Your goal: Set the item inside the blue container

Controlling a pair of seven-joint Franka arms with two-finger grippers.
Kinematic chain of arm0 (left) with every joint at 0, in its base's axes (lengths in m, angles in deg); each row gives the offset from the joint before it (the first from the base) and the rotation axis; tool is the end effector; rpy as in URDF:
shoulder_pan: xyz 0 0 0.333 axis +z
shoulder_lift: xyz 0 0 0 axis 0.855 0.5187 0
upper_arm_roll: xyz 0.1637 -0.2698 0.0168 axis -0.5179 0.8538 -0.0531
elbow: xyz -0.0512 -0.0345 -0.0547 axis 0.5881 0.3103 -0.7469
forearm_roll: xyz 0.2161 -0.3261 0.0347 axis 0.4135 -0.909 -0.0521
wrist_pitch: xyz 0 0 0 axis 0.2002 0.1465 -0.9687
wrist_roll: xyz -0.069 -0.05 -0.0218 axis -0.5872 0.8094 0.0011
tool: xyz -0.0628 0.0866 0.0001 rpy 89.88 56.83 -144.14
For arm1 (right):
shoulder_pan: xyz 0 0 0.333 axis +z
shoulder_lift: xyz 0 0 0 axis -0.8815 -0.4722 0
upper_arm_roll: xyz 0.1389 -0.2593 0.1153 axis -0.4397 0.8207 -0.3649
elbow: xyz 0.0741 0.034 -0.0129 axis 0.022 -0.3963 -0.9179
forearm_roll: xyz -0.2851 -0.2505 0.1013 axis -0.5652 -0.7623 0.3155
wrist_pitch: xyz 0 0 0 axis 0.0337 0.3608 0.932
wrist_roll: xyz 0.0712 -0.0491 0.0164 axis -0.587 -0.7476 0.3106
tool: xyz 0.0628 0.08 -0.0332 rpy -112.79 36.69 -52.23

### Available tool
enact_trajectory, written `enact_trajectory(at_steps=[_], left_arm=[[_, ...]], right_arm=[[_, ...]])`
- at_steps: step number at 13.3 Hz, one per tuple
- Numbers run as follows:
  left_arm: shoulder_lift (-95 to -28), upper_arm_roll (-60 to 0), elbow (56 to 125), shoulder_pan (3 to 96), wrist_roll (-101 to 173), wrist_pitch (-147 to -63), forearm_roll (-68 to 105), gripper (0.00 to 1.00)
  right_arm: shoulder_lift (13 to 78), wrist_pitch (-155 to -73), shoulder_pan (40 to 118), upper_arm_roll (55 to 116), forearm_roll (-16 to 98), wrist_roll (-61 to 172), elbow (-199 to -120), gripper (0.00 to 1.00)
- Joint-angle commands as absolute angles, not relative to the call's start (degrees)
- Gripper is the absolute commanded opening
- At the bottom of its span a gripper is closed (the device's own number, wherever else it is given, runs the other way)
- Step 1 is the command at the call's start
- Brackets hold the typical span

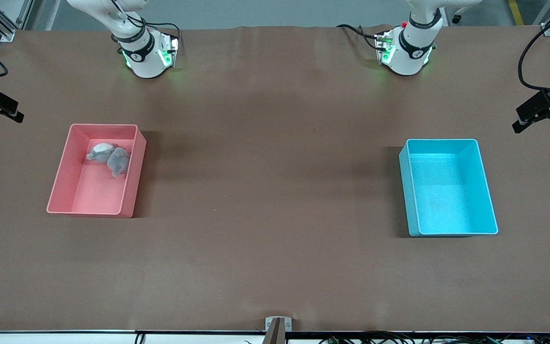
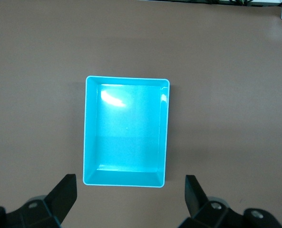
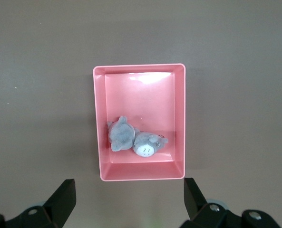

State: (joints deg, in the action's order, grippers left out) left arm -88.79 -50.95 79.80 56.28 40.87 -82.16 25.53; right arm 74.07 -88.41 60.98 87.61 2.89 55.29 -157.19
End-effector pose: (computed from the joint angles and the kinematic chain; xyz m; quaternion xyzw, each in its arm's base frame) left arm 0.5518 -0.0024 0.6583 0.9979 0.0146 0.0606 0.0190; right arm 0.5176 -0.0788 0.6205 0.9996 -0.0265 -0.0116 0.0012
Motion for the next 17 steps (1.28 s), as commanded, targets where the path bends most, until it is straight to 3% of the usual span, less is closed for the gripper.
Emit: enact_trajectory(at_steps=[1, 4, 13, 17], left_arm=[[-88.6, -50.9, 79.0, 56.1, 41.4, -81.2, 26.5, 1.00], [-88.6, -50.9, 78.9, 56.1, 41.4, -81.2, 26.5, 1.00], [-88.6, -51.0, 78.9, 56.4, 41.7, -81.2, 26.4, 1.00], [-87.6, -51.0, 79.2, 56.1, 41.3, -81.2, 26.0, 1.00]], right_arm=[[75.6, -88.6, 60.2, 87.0, 2.1, 56.0, -158.7, 1.00], [74.7, -87.9, 60.1, 87.1, 2.1, 55.6, -156.2, 1.00], [60.1, -92.1, 55.2, 87.2, 2.7, 57.7, -155.0, 1.00], [61.6, -101.7, 54.7, 87.1, 3.2, 57.2, -167.2, 1.00]])
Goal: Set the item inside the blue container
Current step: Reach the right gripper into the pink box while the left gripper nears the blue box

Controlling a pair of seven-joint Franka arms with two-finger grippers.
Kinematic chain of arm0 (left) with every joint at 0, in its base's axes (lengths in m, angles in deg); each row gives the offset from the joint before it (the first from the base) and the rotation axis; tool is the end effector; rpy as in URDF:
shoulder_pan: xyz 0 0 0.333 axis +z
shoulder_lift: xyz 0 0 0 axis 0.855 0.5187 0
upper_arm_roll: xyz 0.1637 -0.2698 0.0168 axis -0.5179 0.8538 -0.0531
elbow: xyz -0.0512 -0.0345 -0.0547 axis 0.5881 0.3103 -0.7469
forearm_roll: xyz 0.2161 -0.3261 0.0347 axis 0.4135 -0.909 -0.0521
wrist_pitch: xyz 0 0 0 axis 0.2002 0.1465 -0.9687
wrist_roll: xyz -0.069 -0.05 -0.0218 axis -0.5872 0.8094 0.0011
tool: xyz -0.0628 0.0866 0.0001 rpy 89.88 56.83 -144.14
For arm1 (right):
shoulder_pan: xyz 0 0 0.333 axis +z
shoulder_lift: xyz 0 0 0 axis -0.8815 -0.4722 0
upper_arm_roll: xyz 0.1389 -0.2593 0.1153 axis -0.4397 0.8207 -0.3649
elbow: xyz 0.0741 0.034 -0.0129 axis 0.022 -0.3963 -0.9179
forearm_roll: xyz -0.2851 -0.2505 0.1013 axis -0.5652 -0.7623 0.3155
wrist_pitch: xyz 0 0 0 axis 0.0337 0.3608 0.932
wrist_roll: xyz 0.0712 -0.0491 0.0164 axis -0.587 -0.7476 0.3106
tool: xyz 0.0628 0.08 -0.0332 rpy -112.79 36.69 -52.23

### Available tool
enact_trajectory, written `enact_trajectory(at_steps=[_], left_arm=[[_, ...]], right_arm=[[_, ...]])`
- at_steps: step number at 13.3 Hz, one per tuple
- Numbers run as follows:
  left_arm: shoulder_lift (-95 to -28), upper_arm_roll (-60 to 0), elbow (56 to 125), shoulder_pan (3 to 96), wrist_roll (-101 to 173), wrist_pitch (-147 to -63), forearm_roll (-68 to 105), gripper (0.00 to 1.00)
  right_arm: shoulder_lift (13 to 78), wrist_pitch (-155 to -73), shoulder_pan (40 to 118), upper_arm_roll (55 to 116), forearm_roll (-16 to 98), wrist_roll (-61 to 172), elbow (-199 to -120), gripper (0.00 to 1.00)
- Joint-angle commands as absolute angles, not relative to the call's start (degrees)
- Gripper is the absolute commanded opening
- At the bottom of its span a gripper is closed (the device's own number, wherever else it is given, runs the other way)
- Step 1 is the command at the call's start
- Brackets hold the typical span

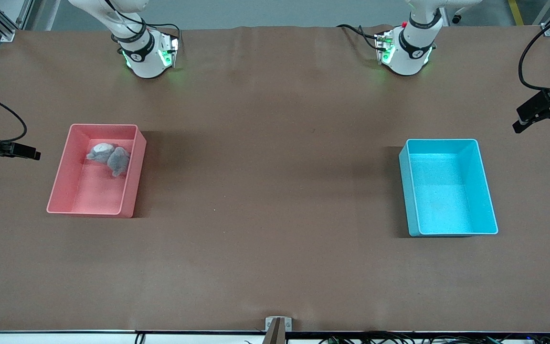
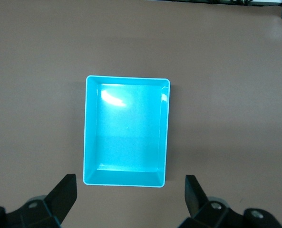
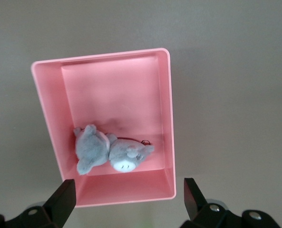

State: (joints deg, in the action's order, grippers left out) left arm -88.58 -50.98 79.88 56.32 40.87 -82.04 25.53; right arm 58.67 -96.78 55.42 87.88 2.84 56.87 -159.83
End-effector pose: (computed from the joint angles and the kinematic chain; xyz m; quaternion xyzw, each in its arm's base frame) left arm 0.5528 -0.0018 0.6554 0.9981 0.0152 0.0571 0.0189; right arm 0.5746 -0.1402 0.4605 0.9934 -0.0617 -0.0966 0.0029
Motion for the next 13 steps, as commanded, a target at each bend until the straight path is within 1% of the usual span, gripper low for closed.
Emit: enact_trajectory(at_steps=[1, 6, 13], left_arm=[[-87.2, -50.9, 79.3, 56.0, 41.2, -81.2, 25.9, 1.00], [-86.4, -49.8, 80.8, 55.9, 41.5, -81.3, 25.8, 1.00], [-85.2, -48.7, 81.8, 55.9, 40.8, -81.7, 25.8, 1.00]], right_arm=[[62.6, -105.0, 54.7, 87.2, 3.6, 57.0, -170.8, 1.00], [67.4, -120.5, 54.6, 87.2, 5.5, 56.9, -188.5, 1.00], [67.2, -136.3, 53.6, 87.1, 7.0, 56.8, -201.6, 1.00]])
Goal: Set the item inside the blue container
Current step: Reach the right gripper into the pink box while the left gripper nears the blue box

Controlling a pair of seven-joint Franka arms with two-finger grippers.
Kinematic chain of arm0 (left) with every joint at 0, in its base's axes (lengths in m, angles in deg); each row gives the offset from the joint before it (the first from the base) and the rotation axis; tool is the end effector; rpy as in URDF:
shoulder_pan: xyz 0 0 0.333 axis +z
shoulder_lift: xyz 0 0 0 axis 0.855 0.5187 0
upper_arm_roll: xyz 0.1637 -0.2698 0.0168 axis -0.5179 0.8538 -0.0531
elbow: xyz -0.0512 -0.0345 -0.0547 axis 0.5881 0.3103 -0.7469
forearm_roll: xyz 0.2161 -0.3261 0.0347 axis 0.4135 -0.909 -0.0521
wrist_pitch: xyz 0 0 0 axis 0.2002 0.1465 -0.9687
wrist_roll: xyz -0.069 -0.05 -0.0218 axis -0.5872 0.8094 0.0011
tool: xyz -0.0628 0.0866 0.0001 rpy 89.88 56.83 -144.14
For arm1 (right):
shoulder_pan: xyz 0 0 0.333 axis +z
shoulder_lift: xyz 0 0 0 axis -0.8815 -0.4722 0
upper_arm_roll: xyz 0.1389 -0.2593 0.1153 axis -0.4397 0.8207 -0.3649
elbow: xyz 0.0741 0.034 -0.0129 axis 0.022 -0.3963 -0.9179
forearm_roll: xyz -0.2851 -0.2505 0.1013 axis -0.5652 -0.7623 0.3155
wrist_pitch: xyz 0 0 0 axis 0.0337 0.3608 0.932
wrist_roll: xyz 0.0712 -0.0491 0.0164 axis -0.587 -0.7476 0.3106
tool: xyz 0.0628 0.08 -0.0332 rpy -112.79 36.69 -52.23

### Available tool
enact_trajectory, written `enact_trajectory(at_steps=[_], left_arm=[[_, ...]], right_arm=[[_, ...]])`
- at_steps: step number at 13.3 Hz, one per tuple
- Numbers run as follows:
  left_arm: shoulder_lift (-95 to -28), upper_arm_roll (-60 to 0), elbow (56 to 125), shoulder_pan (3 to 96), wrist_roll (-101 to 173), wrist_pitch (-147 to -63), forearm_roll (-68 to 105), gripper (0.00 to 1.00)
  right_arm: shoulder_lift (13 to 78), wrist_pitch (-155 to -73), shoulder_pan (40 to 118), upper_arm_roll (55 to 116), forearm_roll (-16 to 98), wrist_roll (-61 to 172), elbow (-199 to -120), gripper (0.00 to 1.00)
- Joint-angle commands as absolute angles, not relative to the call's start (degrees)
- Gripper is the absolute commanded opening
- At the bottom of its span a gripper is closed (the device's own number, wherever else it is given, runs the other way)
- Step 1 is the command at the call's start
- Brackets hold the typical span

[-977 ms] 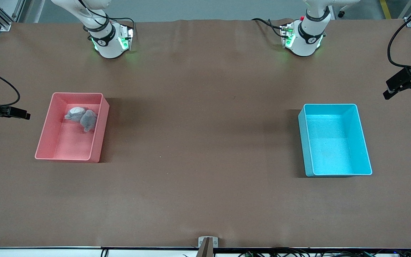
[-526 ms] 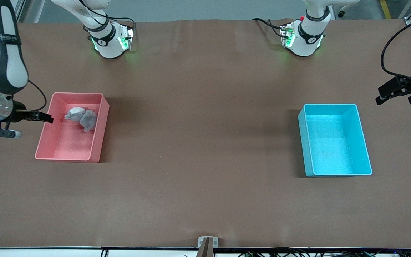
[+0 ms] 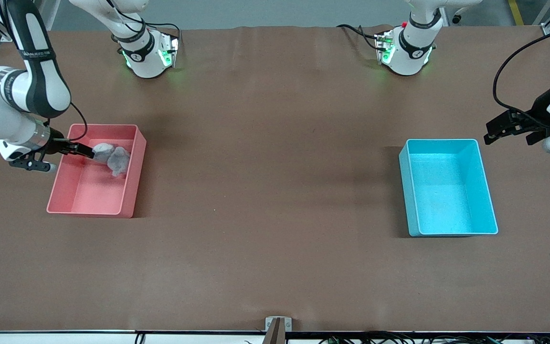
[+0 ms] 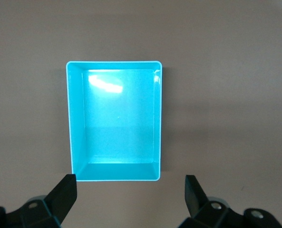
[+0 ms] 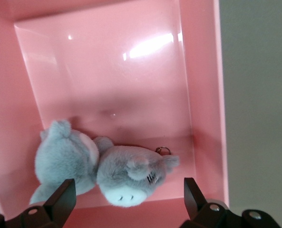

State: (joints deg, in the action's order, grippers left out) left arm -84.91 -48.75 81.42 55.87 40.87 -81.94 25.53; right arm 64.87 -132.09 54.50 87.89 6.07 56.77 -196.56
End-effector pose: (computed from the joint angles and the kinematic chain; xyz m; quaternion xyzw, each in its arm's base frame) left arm 0.5705 -0.0290 0.6064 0.9998 -0.0074 0.0104 0.0177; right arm 0.4737 -0.1254 0.2875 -0.9948 0.0869 0.0507 0.0186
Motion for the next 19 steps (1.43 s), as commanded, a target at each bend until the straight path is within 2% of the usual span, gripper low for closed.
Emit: enact_trajectory(at_steps=[1, 19], left_arm=[[-84.9, -48.7, 81.9, 55.9, 40.7, -81.7, 25.8, 1.00], [-83.8, -48.5, 82.0, 55.7, 40.3, -81.8, 25.8, 1.00]], right_arm=[[67.1, -138.6, 53.6, 87.1, 7.0, 56.8, -203.2, 1.00], [60.3, -142.1, 54.4, 87.0, 9.4, 56.4, -204.3, 1.00]])
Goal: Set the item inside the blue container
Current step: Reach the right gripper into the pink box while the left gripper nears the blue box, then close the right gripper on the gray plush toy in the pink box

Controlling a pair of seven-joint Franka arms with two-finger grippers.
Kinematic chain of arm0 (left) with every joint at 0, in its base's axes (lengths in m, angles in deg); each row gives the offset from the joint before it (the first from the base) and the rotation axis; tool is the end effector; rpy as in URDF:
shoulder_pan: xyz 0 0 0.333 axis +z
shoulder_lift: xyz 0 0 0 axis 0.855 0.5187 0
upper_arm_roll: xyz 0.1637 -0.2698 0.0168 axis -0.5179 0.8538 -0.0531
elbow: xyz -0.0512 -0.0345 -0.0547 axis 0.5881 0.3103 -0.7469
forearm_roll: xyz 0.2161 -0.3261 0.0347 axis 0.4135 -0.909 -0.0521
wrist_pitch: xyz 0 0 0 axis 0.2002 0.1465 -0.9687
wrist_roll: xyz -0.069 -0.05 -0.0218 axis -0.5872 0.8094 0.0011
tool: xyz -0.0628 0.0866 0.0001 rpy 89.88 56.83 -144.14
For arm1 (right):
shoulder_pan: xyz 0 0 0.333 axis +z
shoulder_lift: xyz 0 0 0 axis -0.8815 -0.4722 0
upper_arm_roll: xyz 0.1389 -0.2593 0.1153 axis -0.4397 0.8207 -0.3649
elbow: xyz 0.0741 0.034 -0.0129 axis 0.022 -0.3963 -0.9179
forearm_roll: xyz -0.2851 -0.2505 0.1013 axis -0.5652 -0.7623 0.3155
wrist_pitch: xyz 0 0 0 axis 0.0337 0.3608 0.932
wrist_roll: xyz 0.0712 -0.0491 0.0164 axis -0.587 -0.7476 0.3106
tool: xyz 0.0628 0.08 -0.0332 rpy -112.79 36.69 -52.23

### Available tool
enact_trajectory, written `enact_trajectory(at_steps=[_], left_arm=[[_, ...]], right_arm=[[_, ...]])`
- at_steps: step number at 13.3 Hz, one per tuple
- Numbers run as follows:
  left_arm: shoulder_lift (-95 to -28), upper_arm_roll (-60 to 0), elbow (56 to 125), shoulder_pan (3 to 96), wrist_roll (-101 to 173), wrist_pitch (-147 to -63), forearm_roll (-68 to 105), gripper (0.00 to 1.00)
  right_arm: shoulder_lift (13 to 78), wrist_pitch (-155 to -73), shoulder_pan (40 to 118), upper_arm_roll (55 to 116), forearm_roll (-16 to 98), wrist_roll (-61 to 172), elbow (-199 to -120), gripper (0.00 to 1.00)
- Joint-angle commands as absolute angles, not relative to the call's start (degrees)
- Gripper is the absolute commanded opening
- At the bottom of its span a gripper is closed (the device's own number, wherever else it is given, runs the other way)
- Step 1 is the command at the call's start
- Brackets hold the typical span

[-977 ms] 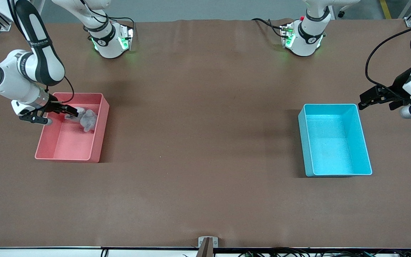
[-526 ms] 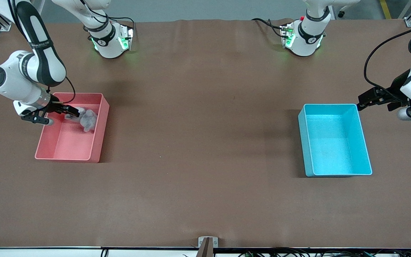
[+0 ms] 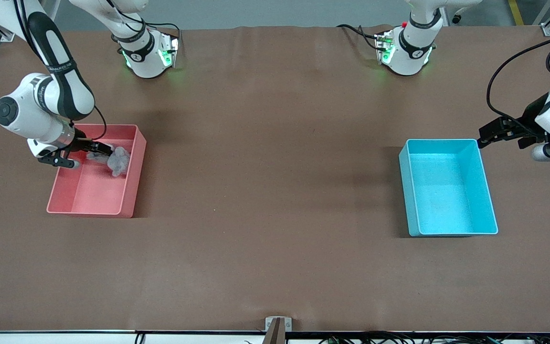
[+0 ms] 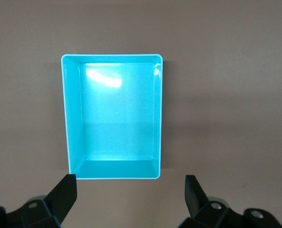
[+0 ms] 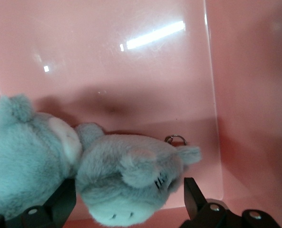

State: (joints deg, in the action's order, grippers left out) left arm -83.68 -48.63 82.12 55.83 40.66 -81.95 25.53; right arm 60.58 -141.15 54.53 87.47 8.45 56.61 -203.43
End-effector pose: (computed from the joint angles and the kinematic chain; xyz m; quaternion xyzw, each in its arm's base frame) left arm 0.5755 -0.0308 0.5882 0.9998 -0.0067 -0.0064 0.0171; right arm 0.4415 -0.1154 0.2207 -0.9920 0.1036 0.0675 0.0258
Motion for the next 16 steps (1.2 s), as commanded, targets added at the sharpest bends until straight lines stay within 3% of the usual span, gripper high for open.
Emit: enact_trajectory(at_steps=[1, 16], left_arm=[[-83.8, -48.5, 82.0, 55.7, 40.2, -81.8, 25.8, 1.00], [-83.5, -48.5, 82.0, 55.7, 40.2, -81.8, 25.8, 1.00]], right_arm=[[60.2, -142.1, 54.4, 87.0, 9.4, 56.4, -204.2, 1.00], [57.3, -146.1, 54.3, 86.9, 9.6, 56.3, -204.0, 0.98]])
